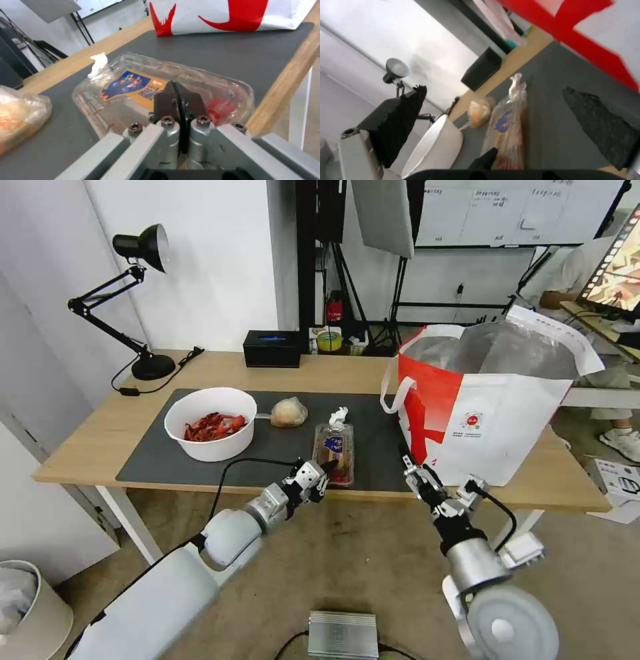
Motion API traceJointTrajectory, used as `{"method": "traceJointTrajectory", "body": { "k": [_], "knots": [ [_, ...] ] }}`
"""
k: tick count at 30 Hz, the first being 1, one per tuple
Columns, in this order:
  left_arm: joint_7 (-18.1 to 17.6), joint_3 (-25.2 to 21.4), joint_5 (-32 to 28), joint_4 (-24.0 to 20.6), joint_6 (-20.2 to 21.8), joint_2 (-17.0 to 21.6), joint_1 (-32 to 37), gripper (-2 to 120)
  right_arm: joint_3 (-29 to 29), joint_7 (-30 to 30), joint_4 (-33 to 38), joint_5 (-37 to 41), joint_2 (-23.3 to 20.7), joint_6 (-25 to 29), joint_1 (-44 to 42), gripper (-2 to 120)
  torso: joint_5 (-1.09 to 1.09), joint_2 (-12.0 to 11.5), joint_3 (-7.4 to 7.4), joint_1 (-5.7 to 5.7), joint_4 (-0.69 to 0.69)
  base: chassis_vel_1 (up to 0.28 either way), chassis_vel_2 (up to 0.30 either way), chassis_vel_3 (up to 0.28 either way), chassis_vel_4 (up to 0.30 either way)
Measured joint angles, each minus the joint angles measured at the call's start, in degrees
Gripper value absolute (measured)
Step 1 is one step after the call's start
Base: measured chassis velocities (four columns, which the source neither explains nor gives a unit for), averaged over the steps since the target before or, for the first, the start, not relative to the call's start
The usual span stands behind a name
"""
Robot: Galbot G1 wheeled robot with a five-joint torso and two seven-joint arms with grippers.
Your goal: Pick up the trash from the table and place it into the takeout bag.
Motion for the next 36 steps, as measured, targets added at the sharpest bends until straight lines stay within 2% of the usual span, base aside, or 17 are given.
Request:
{"method": "traceJointTrajectory", "body": {
  "k": [6, 11, 21, 36],
  "knots": [
    [-0.07, 0.17, 0.02, 0.11, -0.43, 0.03, 0.08, 0, -1.2, 0.75, -3.65, 6.1, -1.04, -3.76, 5.7, 100, 0.01, 0.0, 0.0, 0.0, 0.0, 0.0, 0.0, 0.0, 0.0],
    [-0.58, 0.26, -0.01, 0.27, -0.51, -0.28, 0.01, 0, -3.26, 4.1, -7.84, 9.48, -1.1, -7.12, 12.06, 100, 0.0, 0.0, 0.0, 0.0, 0.0, 0.0, 0.0, 0.0, 0.0],
    [-1.42, 0.22, -0.51, 0.17, -0.66, -0.1, 0.21, 0, -5.36, 9.92, -14.42, 10.97, -2.17, -13.05, 20.0, 100, 0.0, 0.0, 0.0, 0.0, 0.0, 0.0, 0.0, 0.0, 0.0],
    [-1.58, 0.04, -0.83, 0.57, -1.25, 0.1, 0.34, 0, -9.71, 16.6, -22.63, 11.32, 0.59, -19.79, 30.56, 100, 0.0, 0.0, 0.0, 0.0, 0.0, 0.0, 0.0, 0.0, 0.0]
  ]
}}
